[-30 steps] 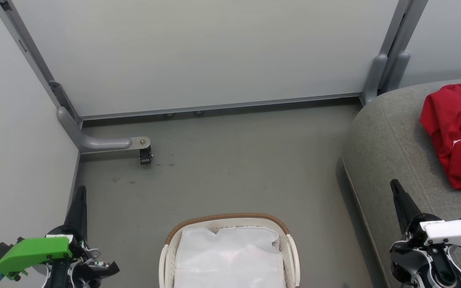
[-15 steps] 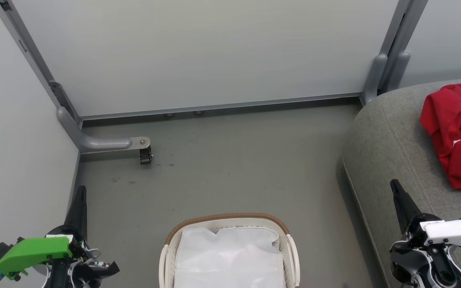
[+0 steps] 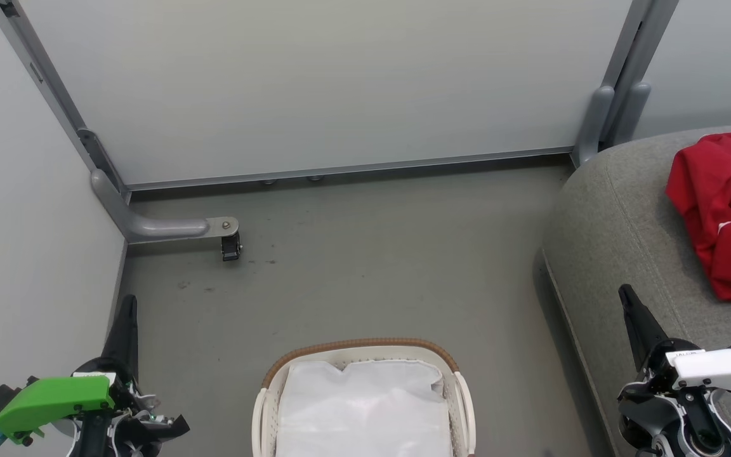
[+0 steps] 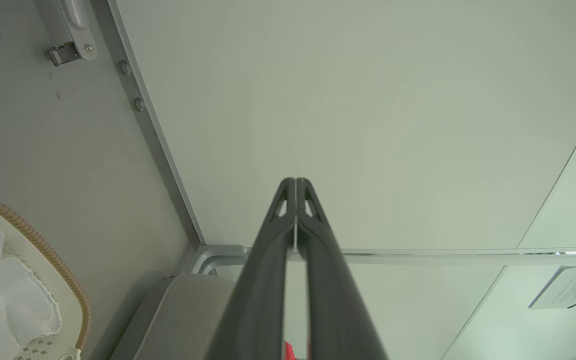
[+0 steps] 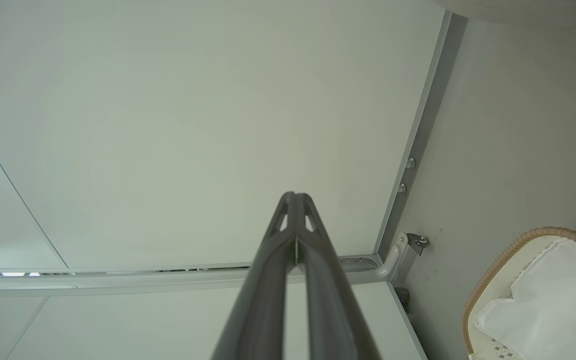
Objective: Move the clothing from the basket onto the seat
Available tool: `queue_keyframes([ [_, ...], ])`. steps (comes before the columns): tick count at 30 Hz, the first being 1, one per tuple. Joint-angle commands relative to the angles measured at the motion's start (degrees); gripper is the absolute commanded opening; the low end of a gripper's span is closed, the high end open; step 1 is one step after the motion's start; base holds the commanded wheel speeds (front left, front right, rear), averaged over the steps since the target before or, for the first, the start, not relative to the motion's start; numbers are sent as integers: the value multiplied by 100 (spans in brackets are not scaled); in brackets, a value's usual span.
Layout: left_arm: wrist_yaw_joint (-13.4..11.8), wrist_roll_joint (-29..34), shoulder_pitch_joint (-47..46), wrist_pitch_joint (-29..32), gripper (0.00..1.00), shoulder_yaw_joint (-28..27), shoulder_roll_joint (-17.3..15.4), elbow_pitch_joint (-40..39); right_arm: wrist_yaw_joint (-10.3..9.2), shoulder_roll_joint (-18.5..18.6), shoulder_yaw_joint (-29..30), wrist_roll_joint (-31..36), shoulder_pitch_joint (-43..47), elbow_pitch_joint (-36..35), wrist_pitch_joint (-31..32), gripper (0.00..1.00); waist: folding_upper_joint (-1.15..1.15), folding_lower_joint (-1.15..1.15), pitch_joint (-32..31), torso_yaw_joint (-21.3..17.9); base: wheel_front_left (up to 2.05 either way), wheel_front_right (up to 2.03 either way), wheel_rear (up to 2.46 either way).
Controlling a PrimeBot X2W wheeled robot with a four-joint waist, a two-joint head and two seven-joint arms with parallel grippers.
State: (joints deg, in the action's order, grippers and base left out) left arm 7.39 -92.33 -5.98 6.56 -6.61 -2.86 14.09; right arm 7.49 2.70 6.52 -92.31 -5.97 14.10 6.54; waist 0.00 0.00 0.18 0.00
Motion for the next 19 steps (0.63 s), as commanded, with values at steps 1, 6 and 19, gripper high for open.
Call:
queue_keyframes([
  [1, 32, -17, -58, 14, 0, -8, 2, -11, 0, 34, 10, -21, -49, -23, 18, 0, 0, 0, 0, 0, 0, 0, 0],
  [6, 32, -17, -58, 14, 0, -8, 2, -11, 0, 34, 10, -21, -49, -23, 18, 0, 0, 0, 0, 0, 0, 0, 0],
  [19, 32, -17, -58, 14, 0, -7, 2, -11, 0, 34, 9, -21, -49, -23, 18, 0, 0, 0, 0, 0, 0, 0, 0],
])
